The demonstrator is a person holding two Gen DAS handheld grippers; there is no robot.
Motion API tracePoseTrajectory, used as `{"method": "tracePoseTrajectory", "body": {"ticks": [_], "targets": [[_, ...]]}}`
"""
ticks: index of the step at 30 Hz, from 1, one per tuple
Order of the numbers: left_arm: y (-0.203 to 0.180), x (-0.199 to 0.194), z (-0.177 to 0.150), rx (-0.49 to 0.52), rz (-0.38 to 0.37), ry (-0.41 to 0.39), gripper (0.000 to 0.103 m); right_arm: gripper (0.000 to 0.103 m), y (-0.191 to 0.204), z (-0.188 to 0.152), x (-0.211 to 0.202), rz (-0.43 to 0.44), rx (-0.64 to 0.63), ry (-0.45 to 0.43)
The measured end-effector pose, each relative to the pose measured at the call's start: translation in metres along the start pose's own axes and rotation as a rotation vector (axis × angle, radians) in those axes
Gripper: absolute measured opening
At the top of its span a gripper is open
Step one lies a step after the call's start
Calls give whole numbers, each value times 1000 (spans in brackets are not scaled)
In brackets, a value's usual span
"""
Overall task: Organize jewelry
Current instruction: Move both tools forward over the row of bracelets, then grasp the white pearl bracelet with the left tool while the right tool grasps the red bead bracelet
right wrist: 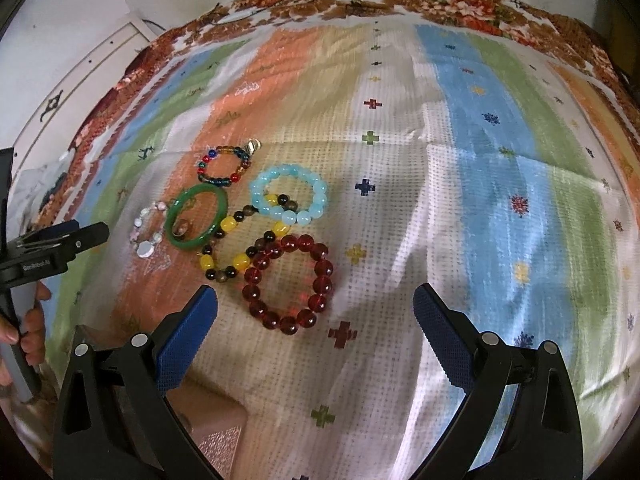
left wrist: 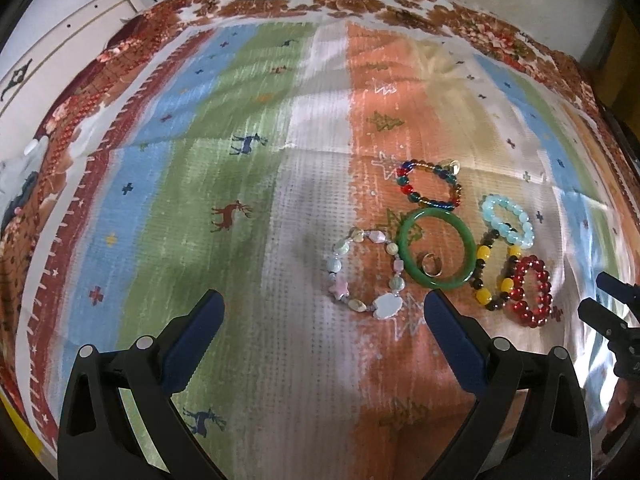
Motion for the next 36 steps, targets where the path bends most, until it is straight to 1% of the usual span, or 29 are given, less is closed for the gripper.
{"method": "tracePoseTrajectory", "body": {"ticks": [5, 12, 13, 14, 15, 17, 20, 22, 24, 25, 26, 28, 29, 30, 31, 32, 33, 34, 35, 36], "targets": [[1, 18, -1, 11, 18, 39, 97, 99, -3, -2, 14, -14, -5, 36], [6, 42, -1, 11, 35, 86, 86, 98, -8, -5, 34, -29, -23, 77], [6, 45, -1, 14, 35, 89, 85, 95, -7, -6, 37, -30, -30, 81], [7, 48, -1, 16, 33, 94, 82, 89, -7, -7, 40, -31, -35, 87], [7, 50, -1, 17, 31, 100, 78, 87, -7, -8, 42, -31, -35, 93], [8, 56, -3, 19, 33, 113, 74, 86, -8, -11, 48, -30, -38, 109], [8, 60, -3, 44, 47, 111, 72, 81, -8, -12, 53, -51, -64, 107], [8, 62, -2, 59, 57, 103, 67, 78, -7, -11, 55, -64, -84, 105], [7, 63, -2, 72, 65, 101, 63, 68, -7, -11, 57, -84, -114, 106], [7, 63, -3, 78, 67, 101, 62, 66, -7, -11, 58, -97, -126, 104], [6, 63, -3, 85, 72, 99, 59, 63, -8, -11, 58, -102, -130, 104], [7, 63, -4, 98, 82, 96, 53, 53, -9, -10, 59, -111, -136, 104], [7, 62, -4, 101, 86, 95, 45, 46, -9, -9, 59, -114, -138, 102], [5, 62, -4, 98, 65, 97, 25, 39, -9, -9, 58, -110, -139, 102], [4, 62, -4, 104, 62, 98, 20, 37, -8, -9, 58, -108, -142, 103], [3, 61, -5, 114, 63, 100, 11, 32, -7, -10, 58, -105, -149, 104], [2, 61, -6, 125, 67, 101, 10, 27, -6, -10, 58, -102, -153, 104], [0, 61, -6, 139, 73, 99, 10, 24, -6, -10, 57, -99, -156, 105], [0, 61, -6, 145, 76, 98, 10, 17, -5, -10, 57, -98, -158, 105], [0, 60, -6, 146, 76, 99, 10, 14, -6, -10, 57, -98, -156, 105]]}}
Point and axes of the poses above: each gripper's, at about its wrist camera, not at the fingertips, and x roughly the way its jaws point, y to its left, z to its top, the point moved 6 cm from there along x, roughly the way its jaws point, and after that the axes turned 15 degrees about -y, right-handed, at the moved point
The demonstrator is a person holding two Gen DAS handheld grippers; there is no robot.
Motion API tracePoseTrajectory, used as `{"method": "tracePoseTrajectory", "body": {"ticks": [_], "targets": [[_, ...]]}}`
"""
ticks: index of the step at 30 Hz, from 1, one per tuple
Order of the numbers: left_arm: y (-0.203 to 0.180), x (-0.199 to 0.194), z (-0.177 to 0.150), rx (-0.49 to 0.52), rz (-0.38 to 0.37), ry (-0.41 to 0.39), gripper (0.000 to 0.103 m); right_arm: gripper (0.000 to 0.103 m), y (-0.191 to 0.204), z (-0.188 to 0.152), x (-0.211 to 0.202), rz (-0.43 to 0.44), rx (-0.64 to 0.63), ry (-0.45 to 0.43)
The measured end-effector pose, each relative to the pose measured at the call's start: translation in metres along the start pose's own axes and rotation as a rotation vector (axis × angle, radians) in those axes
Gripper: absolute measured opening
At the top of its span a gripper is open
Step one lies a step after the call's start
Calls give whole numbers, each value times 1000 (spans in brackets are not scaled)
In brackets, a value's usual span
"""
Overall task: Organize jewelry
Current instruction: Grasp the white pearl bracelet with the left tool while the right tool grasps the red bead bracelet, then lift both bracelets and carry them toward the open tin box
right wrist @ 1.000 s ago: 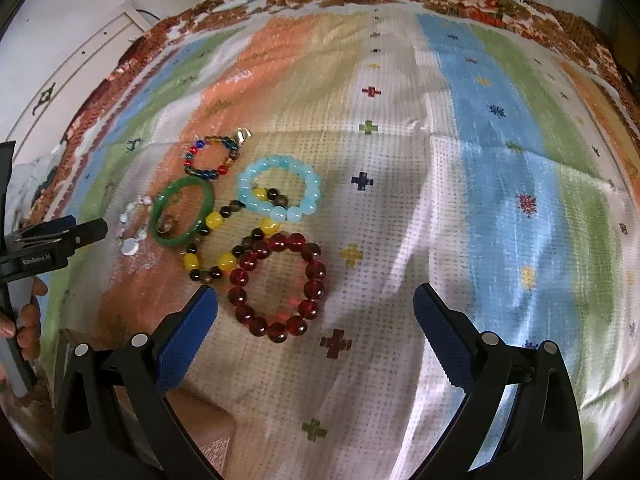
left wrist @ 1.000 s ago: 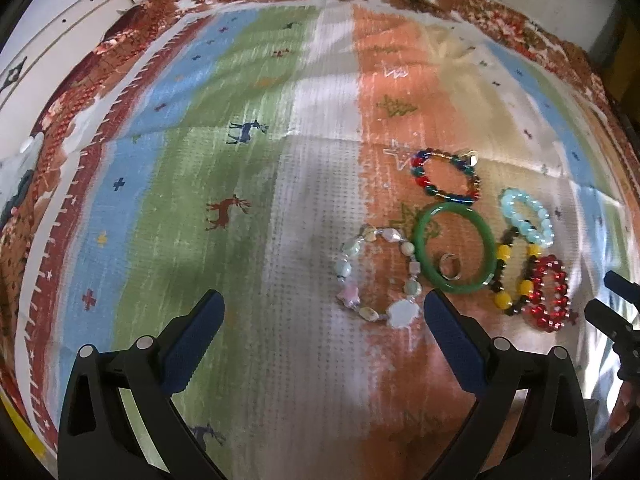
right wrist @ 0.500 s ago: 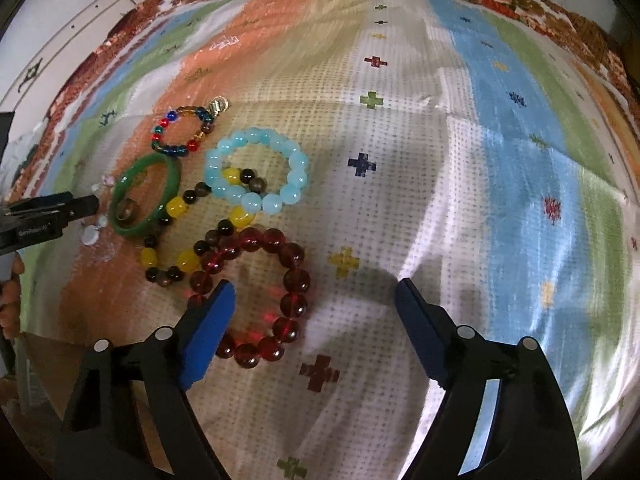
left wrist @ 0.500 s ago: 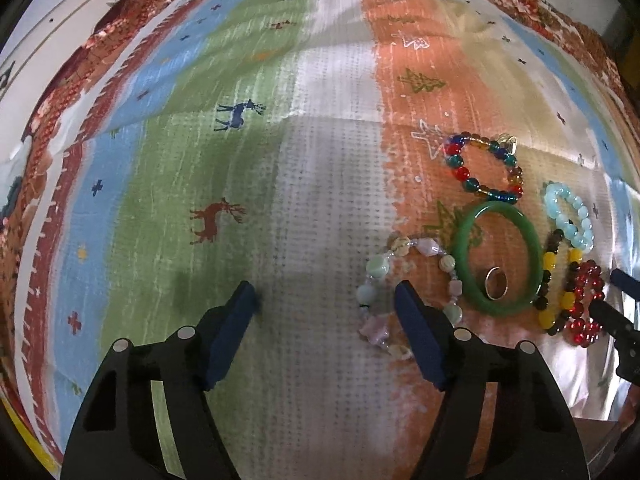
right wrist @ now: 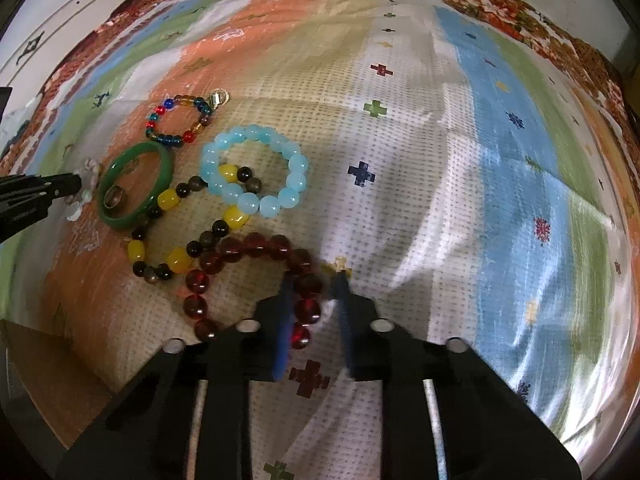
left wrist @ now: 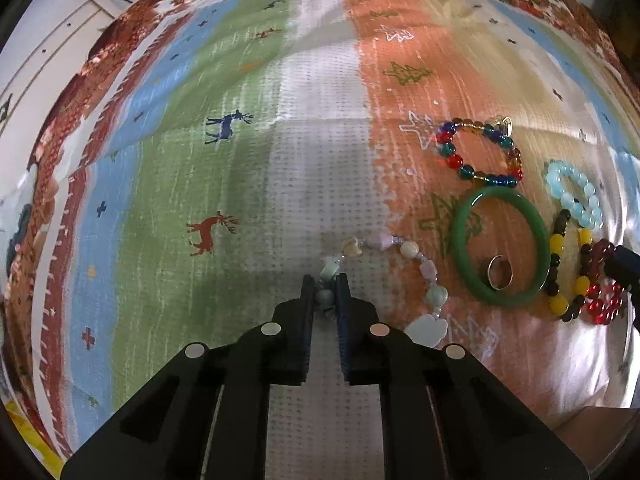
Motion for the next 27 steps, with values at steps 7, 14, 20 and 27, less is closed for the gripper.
{"method": "tracePoseTrajectory", "body": {"ticks": [7, 14, 20, 27], "targets": [[5, -10, 5, -86, -69, 1, 10, 14, -3, 2, -10, 31, 51, -19], [-2, -32, 11, -111, -116, -54, 10, 14, 10, 8, -34, 66, 58, -69], [-4, -46, 14, -154, -166, -80, 10, 14, 14, 13, -48, 91, 69, -99], [-8, -69, 19, -167, -204, -138, 10, 14, 19, 19, -71, 114, 77, -165]]}}
Point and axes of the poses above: each gripper's, at about its wrist camera, not at the fingertips, and x roughly the way its jaws point, y to its left, z to its top, the point moved 6 cm from there along x, roughly the way its jaws point, and after that the axes turned 15 degrees about -y, right-handed, at the moved point
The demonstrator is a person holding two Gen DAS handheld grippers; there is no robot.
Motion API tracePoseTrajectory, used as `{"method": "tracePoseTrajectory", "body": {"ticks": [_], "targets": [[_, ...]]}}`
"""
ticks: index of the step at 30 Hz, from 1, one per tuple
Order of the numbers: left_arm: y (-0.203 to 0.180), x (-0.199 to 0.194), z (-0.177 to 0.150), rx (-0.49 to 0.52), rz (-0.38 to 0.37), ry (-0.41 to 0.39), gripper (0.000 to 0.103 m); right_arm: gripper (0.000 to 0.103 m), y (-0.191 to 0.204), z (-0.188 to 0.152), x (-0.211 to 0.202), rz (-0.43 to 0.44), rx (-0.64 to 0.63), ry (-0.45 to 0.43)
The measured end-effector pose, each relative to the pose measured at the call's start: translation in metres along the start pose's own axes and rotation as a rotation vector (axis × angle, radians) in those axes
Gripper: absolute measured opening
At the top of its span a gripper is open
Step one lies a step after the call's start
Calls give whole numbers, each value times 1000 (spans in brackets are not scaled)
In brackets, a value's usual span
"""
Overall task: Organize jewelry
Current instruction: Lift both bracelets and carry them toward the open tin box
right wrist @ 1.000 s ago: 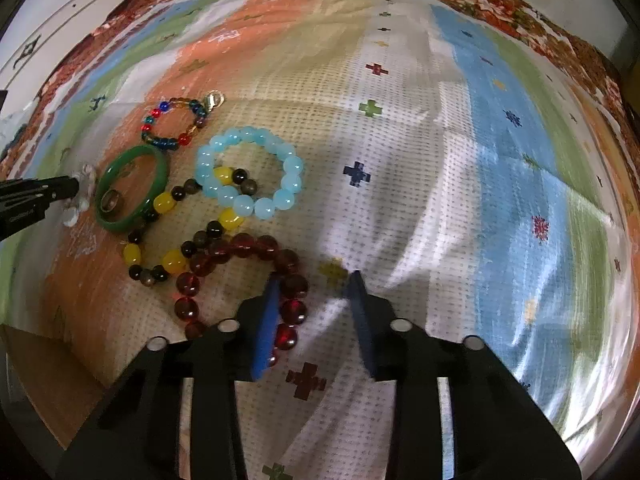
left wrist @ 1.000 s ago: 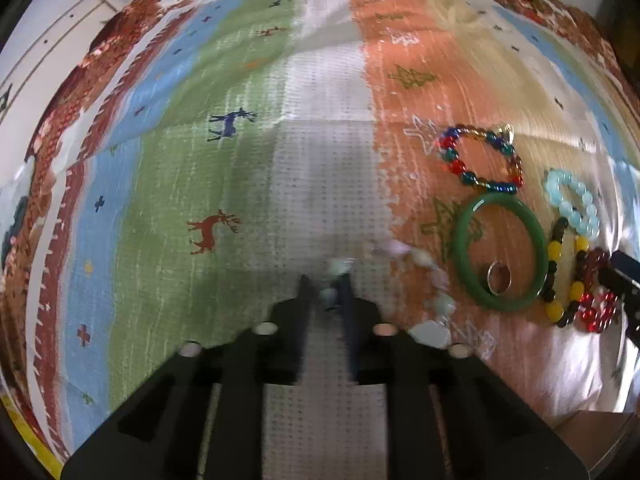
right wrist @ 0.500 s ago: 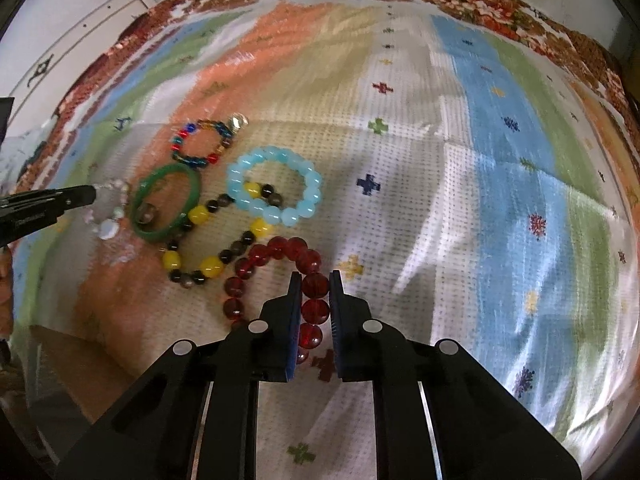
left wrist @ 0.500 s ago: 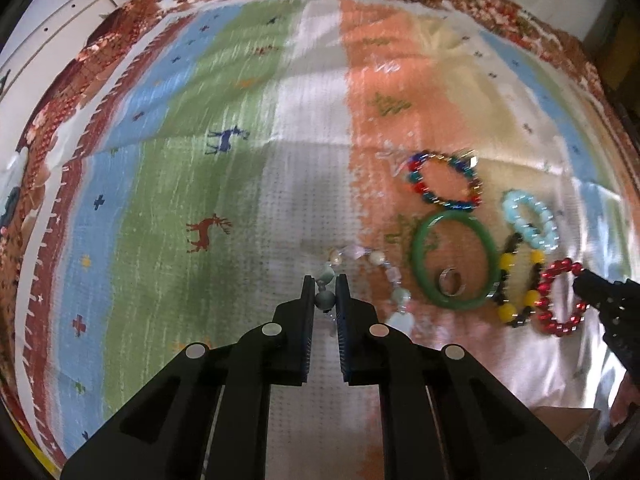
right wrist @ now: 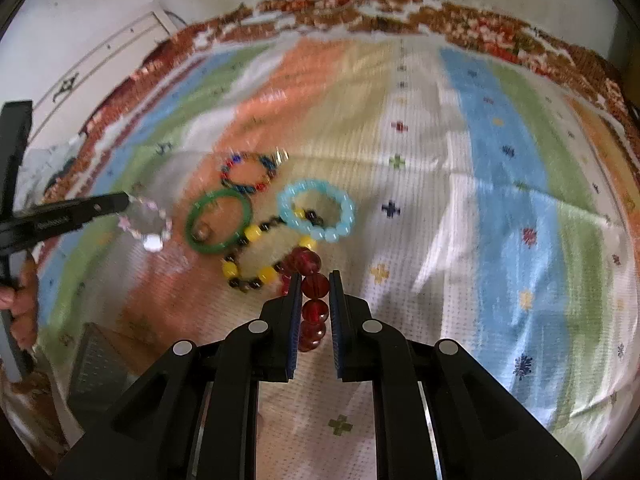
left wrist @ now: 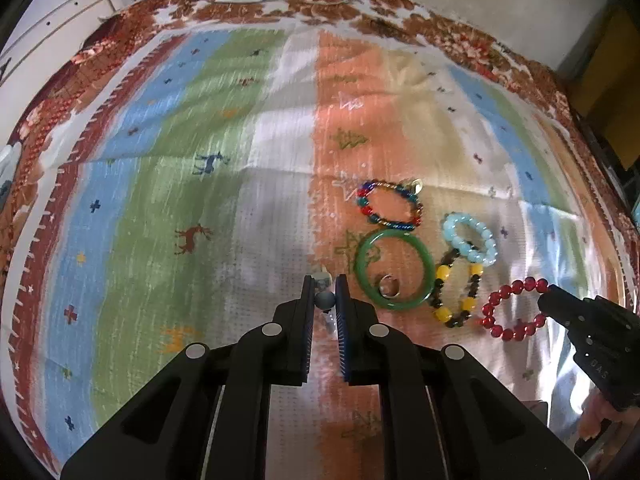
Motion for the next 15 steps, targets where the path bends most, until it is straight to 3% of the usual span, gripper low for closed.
{"method": "tracePoseTrajectory", "body": {"ticks": [15], "targets": [[-24, -42, 2, 33, -41, -78, 10, 14, 22, 9, -36, 37, -33, -98]]}}
Point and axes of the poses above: each gripper's, at about its wrist camera, not at the fingertips, and x roughly the way its jaws point, y to its left, z to its top, the point moved 6 cm from there along x, roughly the way its jaws point, and after that the axes turned 15 degrees about -y, right-handed, at the moved point
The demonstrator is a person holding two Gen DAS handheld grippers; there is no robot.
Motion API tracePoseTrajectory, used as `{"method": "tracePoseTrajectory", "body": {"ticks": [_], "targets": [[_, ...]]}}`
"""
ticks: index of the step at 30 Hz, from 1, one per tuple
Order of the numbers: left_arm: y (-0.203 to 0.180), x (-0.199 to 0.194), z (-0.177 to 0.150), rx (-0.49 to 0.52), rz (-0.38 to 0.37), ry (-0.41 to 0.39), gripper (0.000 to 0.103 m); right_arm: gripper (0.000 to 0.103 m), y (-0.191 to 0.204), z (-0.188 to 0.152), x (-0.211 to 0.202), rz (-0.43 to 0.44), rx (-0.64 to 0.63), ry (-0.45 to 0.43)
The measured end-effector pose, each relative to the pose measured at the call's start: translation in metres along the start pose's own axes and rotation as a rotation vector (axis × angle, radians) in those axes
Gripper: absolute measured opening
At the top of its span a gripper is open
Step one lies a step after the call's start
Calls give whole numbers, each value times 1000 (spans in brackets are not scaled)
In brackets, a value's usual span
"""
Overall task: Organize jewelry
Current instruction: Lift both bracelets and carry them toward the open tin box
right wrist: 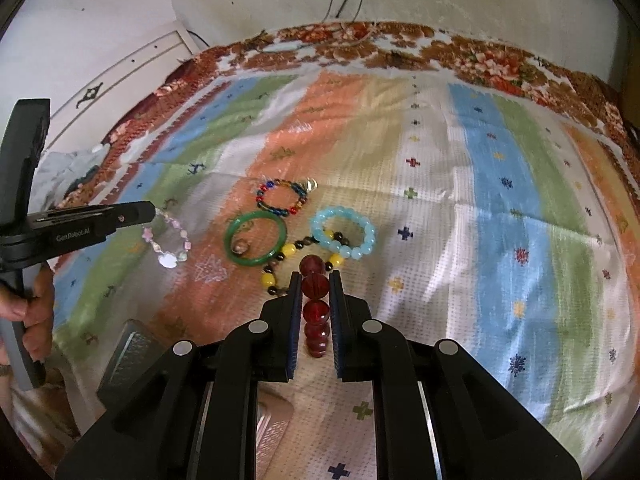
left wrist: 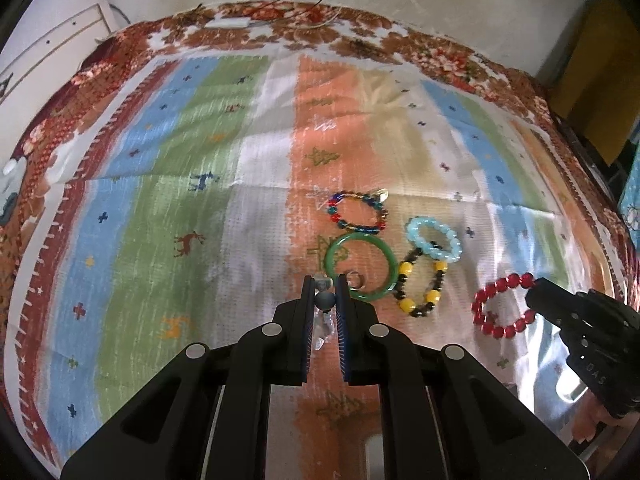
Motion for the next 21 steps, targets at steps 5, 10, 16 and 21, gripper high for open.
{"method": "tracePoseTrajectory", "body": {"ticks": [5, 10, 16, 21], "targets": [[-13, -15, 2, 29, -31, -32, 10, 14, 5, 5, -11, 12, -7, -40], [-23, -23, 7, 33, -56, -57, 10, 14, 10, 6, -19, 26, -11, -66], [-36, -41, 10, 48, -83, -102, 10, 14, 17, 10, -32, 29, -22, -111], [-44, -58, 7, 49, -121, -129, 10, 14, 26, 14, -41, 55, -45, -139]]}}
Point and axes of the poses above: each gripper's, at about its wrist camera, not at the fingertips, and x roughly the way its jaws point, y to its left, z to its top, the point moved 6 cm from there along x, roughly the way its jaws point, and after that the axes turned 15 degrees about -y, right-handed, at the moved point
